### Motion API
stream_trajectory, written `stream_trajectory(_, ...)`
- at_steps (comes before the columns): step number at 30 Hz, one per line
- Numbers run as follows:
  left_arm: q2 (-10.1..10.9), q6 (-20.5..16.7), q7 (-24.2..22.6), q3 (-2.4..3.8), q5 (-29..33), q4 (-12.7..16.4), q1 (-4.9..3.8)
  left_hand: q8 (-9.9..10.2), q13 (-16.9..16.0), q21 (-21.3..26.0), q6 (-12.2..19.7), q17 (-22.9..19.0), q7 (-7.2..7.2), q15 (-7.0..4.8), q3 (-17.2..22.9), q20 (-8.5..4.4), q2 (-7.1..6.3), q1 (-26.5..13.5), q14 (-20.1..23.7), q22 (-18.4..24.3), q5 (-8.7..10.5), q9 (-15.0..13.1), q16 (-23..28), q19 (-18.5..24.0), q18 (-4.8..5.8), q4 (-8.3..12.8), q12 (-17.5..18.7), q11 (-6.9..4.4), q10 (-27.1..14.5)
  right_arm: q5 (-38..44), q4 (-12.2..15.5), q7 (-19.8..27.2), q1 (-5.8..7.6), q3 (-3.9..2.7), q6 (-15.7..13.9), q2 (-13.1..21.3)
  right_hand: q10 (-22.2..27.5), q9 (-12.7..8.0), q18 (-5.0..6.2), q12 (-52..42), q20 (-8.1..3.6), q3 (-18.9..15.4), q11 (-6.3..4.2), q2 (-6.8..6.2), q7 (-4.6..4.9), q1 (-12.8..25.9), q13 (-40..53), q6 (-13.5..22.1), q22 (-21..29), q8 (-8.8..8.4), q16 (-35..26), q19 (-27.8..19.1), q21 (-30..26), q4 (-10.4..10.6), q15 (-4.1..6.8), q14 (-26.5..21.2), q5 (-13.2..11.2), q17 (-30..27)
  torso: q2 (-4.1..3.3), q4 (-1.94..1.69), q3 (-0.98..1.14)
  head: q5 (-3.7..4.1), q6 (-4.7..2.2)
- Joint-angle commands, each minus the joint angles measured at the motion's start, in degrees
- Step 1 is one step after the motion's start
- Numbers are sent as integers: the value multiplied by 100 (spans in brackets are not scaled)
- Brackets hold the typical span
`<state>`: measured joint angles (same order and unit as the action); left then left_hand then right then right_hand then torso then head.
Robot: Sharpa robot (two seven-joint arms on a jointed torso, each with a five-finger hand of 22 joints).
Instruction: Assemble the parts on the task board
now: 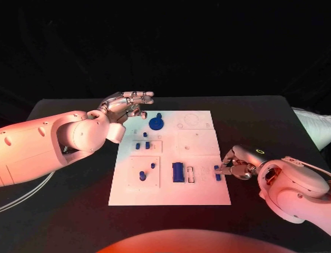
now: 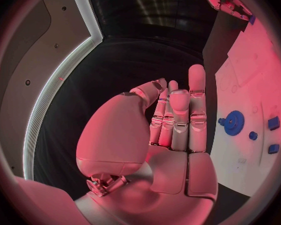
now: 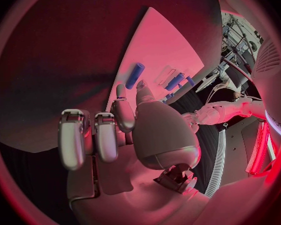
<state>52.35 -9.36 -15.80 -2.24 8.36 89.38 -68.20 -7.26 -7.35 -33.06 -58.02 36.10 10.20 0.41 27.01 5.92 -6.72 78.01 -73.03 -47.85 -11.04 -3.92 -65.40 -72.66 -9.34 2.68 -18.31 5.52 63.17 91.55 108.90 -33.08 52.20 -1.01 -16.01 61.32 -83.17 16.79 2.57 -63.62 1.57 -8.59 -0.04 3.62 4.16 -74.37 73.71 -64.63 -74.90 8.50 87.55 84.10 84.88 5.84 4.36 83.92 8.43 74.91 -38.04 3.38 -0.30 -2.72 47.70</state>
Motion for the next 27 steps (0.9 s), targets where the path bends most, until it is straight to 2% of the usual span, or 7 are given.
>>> stream_trajectory(1,-2,104,-17,3,-17,3,-2,-40,-8,34,41,-6,10,8,-11,5,0,-46,37,6,17,4,16,18,-103,9,-20,6,-40,191,-11,-25,-16,3,104,-37,-9,-6,-53,4,32,0,-47,13,-13,54,7,-51,-696,-14,-27,222,-37,24,-10,507,-12,1007,-1,6,-3,-16,13)
stream_trajectory(7,-3,106,-16,3,-17,-8,-2,-40,-8,34,41,-6,10,8,-11,5,0,-46,37,6,17,4,16,18,-103,9,-20,6,-40,237,-42,-25,-24,4,182,-130,-16,9,-52,-9,20,14,-71,2,-44,34,21,-130,-696,9,-27,222,-38,10,8,508,-11,1009,2,4,-2,-18,21)
stream_trajectory(12,-10,111,-14,3,-17,-13,-2,-40,-8,34,41,-6,10,8,-11,5,0,-46,37,6,17,4,16,18,-103,9,-20,6,-40,415,-113,-42,-29,12,454,-206,-9,21,-50,8,1,65,-96,-18,-67,-87,20,-157,-689,6,-29,219,-44,-75,31,508,-8,1006,3,-2,-4,-20,26)
stream_trajectory(19,-5,108,-10,3,-17,-17,-2,-40,-8,34,41,-6,10,8,-11,5,0,-46,37,6,17,4,16,18,-103,9,-20,6,-40,960,-281,-71,-71,40,1066,-349,52,15,-41,178,-15,250,-87,-88,-46,-364,-56,-130,-647,-78,-59,195,-81,-294,33,497,-477,963,1,5,-1,-47,38)
stream_trajectory(22,-4,110,-6,3,-17,-18,-2,-40,-8,34,41,-6,10,8,-11,5,0,-46,37,6,17,4,16,18,-103,9,-20,6,-40,1200,-338,-76,-125,47,1285,-434,67,9,-42,216,-13,330,-87,-126,-44,-530,-71,-136,-649,-103,-60,195,-82,-421,33,497,-514,965,2,8,-1,-51,41)
stream_trajectory(27,-4,118,4,2,-17,-22,-2,-40,-8,34,41,-6,10,8,-11,5,0,-46,37,6,17,4,16,18,-103,9,-20,6,-40,1423,-396,-82,-195,53,1439,-549,72,2,-44,221,-13,446,-90,-115,-45,-695,-67,-172,-658,-124,-58,197,-80,-548,32,498,-515,973,-1,1,2,-54,45)
